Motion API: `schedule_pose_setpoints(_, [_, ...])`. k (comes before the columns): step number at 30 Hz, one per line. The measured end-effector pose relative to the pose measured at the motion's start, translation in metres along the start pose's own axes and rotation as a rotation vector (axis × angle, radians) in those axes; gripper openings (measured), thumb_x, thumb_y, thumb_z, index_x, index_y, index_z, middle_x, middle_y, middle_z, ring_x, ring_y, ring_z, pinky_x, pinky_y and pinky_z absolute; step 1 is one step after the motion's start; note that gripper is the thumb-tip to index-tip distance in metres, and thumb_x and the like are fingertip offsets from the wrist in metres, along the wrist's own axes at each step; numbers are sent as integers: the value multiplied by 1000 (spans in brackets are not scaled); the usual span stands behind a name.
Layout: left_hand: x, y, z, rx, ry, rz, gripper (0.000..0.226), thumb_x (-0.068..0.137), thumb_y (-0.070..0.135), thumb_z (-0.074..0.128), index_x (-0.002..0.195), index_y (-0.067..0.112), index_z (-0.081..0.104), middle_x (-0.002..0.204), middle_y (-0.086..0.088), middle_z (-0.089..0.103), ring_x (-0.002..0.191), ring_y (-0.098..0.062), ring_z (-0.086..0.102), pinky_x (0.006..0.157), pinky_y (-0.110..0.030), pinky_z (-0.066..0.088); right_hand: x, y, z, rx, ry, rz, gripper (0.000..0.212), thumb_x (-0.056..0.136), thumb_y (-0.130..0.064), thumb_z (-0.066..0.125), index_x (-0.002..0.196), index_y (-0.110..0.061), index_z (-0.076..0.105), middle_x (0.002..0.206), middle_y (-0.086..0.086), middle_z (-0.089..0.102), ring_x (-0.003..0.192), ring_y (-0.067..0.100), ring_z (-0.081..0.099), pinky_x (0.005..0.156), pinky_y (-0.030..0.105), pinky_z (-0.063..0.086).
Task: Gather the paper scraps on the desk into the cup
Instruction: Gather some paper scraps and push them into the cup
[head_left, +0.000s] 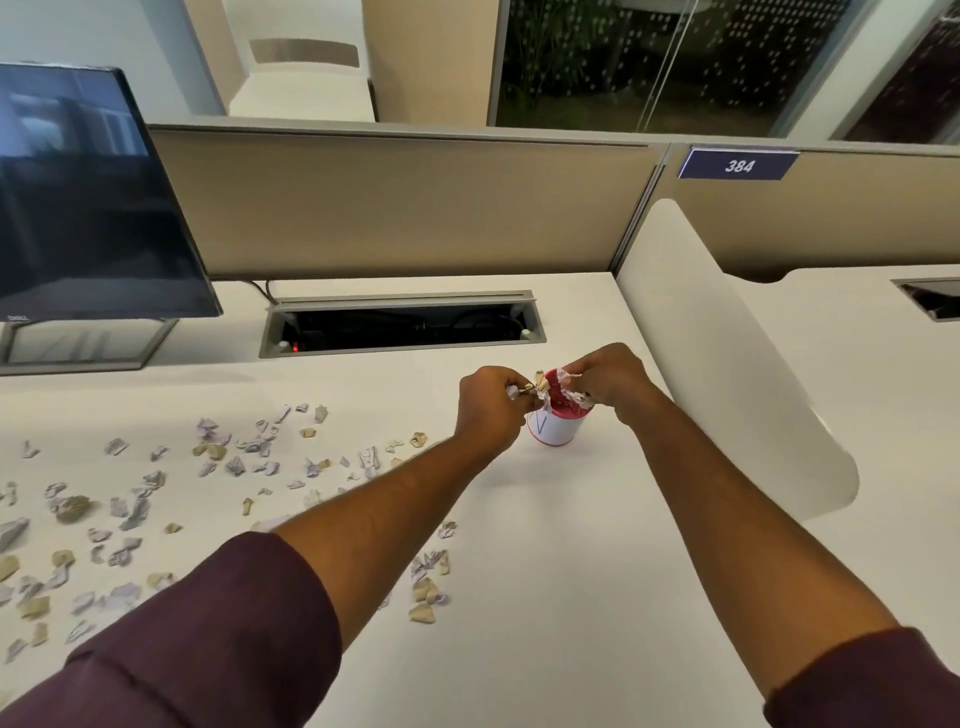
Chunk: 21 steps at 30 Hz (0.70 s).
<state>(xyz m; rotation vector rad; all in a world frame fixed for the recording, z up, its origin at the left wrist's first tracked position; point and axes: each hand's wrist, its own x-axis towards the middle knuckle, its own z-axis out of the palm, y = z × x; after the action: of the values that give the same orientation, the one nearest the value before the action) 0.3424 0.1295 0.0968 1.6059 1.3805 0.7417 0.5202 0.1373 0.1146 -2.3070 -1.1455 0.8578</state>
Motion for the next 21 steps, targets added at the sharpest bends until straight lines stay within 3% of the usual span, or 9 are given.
schedule_pose_setpoints(3, [6, -2, 5, 5, -5, -34, 18, 81, 15, 82, 96, 5, 78, 95, -11, 76, 76, -27, 72, 79, -40, 61, 2, -13, 8, -362, -68, -77, 40, 90, -35, 79, 120, -9, 76, 124, 8, 73, 115, 27, 67, 100, 36, 56])
schedule_pose_setpoints(8, [17, -7, 7, 12, -21, -76, 19, 81, 15, 82, 97, 5, 78, 96, -10, 75, 74, -27, 72, 60, -20, 53, 6, -15, 17, -441, -107, -118, 35, 96, -31, 71, 122, -8, 74, 120, 10, 73, 110, 28, 67, 92, 31, 53])
schedule_pose_setpoints(10, [20, -9, 8, 17, -21, -77, 18, 81, 13, 82, 96, 4, 77, 96, -11, 75, 73, -28, 72, 57, -18, 51, 6, -13, 16, -419, -116, -133, 32, 97, -26, 70, 123, -9, 74, 123, 10, 72, 114, 29, 66, 98, 34, 55])
schedule_pose_setpoints(12, [24, -8, 11, 16, -26, -77, 17, 82, 11, 81, 97, 4, 77, 97, -12, 75, 76, -29, 72, 62, -25, 58, 6, -9, 15, -362, -82, -153, 27, 97, -17, 67, 122, -10, 75, 126, 9, 71, 116, 28, 65, 99, 35, 54])
schedule_pose_setpoints(14, [29, -5, 15, 32, -34, -73, 18, 82, 12, 81, 97, 4, 77, 98, -11, 74, 78, -30, 72, 71, -34, 61, 6, -4, 11, -299, -7, -166, 24, 96, -9, 65, 117, -10, 77, 123, 9, 72, 114, 28, 65, 95, 35, 54])
schedule_pose_setpoints(18, [41, 2, 27, 87, -43, -28, 16, 84, 12, 79, 98, 5, 78, 98, -11, 74, 79, -30, 70, 78, -38, 60, 1, 11, 3, -136, 162, -170, 24, 93, 0, 61, 102, -11, 81, 112, 8, 76, 105, 25, 68, 82, 25, 50])
schedule_pose_setpoints(21, [51, 9, 40, 187, -75, 39, 17, 84, 10, 78, 101, 7, 78, 98, -11, 75, 84, -27, 68, 77, -33, 58, -5, 25, 2, -8, 242, -175, 22, 93, 0, 62, 99, -11, 80, 105, 6, 78, 99, 22, 70, 80, 22, 46])
